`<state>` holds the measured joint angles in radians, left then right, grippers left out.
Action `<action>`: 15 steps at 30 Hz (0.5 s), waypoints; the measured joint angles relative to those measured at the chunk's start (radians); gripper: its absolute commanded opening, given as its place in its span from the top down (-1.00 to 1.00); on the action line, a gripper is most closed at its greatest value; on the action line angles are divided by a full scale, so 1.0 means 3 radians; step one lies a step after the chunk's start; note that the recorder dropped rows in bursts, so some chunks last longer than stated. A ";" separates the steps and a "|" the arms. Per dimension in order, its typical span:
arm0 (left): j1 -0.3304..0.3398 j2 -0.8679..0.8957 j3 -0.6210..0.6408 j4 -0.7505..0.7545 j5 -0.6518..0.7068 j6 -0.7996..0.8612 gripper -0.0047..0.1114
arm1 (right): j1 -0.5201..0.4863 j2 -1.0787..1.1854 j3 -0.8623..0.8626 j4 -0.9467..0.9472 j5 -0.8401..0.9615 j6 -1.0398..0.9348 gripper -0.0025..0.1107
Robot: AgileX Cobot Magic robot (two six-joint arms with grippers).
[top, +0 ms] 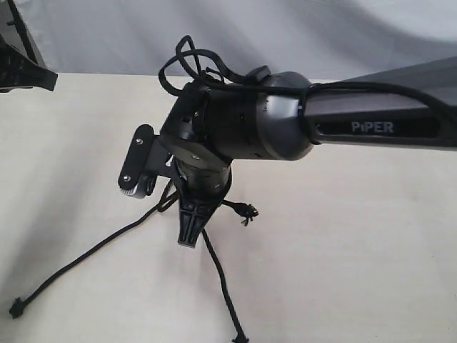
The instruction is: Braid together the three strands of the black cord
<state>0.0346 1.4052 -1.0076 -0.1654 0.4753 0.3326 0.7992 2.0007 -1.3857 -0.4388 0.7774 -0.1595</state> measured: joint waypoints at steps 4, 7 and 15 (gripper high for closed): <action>0.0000 0.0000 0.0000 0.0000 0.0000 0.0000 0.91 | -0.0107 0.0199 0.0008 -0.0009 0.0010 0.0034 0.95; 0.0000 0.0000 0.0000 0.0000 0.0000 0.0000 0.91 | -0.0122 0.0323 0.0011 0.0019 0.0082 0.0034 0.95; 0.0000 0.0000 0.0000 0.0000 0.0000 0.0000 0.91 | -0.0028 0.0366 0.0037 0.0845 0.0224 -0.0475 0.95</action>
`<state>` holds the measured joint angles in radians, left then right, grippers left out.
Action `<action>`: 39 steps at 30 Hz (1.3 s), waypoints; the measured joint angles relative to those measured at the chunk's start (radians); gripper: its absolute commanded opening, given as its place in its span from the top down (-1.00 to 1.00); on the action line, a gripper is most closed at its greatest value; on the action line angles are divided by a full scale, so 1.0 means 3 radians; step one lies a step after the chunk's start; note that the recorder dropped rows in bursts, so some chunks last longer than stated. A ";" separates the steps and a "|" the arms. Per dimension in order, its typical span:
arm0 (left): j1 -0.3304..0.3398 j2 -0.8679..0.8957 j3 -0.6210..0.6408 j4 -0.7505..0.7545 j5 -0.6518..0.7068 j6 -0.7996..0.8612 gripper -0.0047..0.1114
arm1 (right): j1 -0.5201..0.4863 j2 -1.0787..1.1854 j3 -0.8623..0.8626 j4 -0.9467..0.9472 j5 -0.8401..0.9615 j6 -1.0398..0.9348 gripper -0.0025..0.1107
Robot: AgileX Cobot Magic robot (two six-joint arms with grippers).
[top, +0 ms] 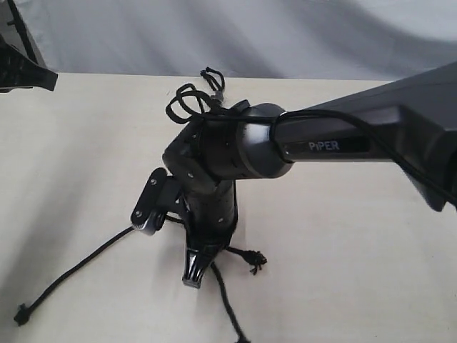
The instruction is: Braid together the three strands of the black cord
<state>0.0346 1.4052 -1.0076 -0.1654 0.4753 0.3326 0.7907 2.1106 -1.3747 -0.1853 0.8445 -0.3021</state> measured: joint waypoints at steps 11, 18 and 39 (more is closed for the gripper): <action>0.0000 0.0000 0.0000 0.0000 0.0000 0.0000 0.91 | 0.0159 -0.0108 0.0000 0.0991 0.0115 -0.1077 0.95; 0.0000 0.0000 0.0000 0.0000 0.0000 0.0000 0.91 | 0.0144 -0.0459 0.0000 0.0575 0.0367 -0.0830 0.95; 0.0000 0.0000 0.0000 0.0000 0.0000 0.0000 0.91 | 0.0144 -0.0313 0.0319 0.0283 0.0175 -0.0548 0.49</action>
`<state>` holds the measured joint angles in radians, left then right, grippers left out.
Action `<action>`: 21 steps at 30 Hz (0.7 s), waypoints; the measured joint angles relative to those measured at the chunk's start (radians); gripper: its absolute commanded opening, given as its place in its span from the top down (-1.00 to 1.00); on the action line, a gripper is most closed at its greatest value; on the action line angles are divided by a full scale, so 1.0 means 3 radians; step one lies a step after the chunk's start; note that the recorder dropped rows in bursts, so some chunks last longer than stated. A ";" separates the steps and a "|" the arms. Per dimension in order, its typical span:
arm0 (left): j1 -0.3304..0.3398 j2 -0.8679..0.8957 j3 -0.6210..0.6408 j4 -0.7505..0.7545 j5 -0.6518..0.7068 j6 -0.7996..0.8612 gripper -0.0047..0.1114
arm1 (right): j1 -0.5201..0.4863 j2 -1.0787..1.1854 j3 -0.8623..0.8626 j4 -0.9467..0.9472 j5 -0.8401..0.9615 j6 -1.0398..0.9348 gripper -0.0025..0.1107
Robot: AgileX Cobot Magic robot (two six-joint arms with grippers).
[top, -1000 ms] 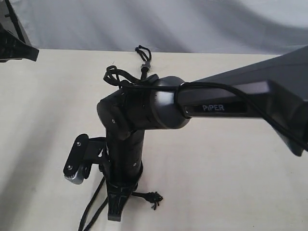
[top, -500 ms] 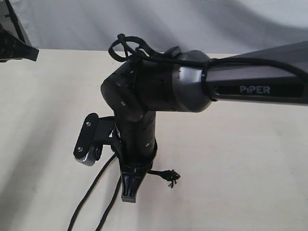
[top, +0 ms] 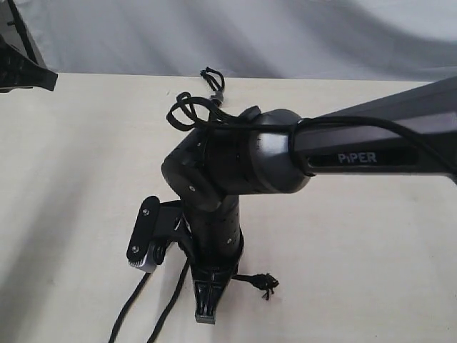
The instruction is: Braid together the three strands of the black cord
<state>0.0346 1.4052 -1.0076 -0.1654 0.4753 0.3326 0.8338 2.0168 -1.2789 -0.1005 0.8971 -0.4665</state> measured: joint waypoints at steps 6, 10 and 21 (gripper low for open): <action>0.0000 0.0000 0.0000 -0.0081 0.0013 0.0000 0.91 | 0.0000 0.0000 0.0083 -0.0030 -0.0137 -0.0007 -0.69; 0.0000 0.0000 0.0000 -0.0275 0.0101 0.0043 0.91 | -0.0030 -0.0174 0.0083 -0.0119 -0.0150 0.0012 -0.89; -0.0831 0.0000 0.0050 -0.1387 0.0851 0.1092 0.89 | -0.1126 -0.1689 0.0210 -0.0079 -0.0829 0.0188 -0.89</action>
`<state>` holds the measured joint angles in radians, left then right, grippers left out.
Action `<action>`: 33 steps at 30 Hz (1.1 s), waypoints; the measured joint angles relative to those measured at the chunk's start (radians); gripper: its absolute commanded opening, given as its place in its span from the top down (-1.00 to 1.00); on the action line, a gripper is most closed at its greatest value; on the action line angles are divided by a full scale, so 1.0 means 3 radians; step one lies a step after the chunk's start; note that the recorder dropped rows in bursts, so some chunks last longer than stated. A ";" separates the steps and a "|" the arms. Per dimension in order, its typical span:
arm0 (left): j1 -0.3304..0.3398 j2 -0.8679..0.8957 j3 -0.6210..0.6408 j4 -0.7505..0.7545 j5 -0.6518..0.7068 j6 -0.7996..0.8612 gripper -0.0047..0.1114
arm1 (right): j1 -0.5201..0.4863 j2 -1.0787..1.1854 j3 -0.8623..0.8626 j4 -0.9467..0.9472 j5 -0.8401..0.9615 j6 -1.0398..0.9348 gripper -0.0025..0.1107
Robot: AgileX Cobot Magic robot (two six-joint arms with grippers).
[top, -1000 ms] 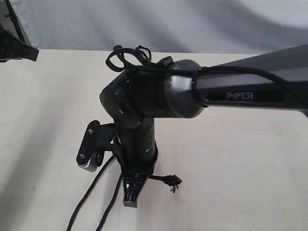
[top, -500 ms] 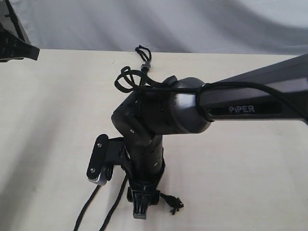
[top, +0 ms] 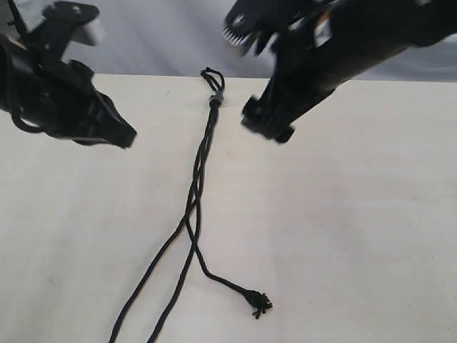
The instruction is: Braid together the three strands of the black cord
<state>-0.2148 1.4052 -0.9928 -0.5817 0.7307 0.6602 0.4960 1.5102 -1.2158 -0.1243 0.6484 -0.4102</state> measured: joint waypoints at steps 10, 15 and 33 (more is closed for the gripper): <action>-0.1056 0.0234 0.0322 -0.0064 -0.0307 -0.0399 0.34 | -0.0714 -0.0567 0.0845 0.0433 -0.0863 -0.0183 -0.89; -0.1417 0.0583 0.0424 -0.0003 -0.0407 -0.0690 0.34 | -0.0733 -0.0572 0.0957 0.0414 -0.1158 -0.0238 -0.89; -0.1717 0.1043 0.0431 0.1649 -0.0509 -0.2634 0.34 | -0.0733 -0.0574 0.0957 0.0414 -0.1233 -0.0262 -0.89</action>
<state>-0.7299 1.7181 -0.8635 -0.0870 0.5780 -0.1299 0.2762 1.3381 -0.9288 0.0000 0.2786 -0.4889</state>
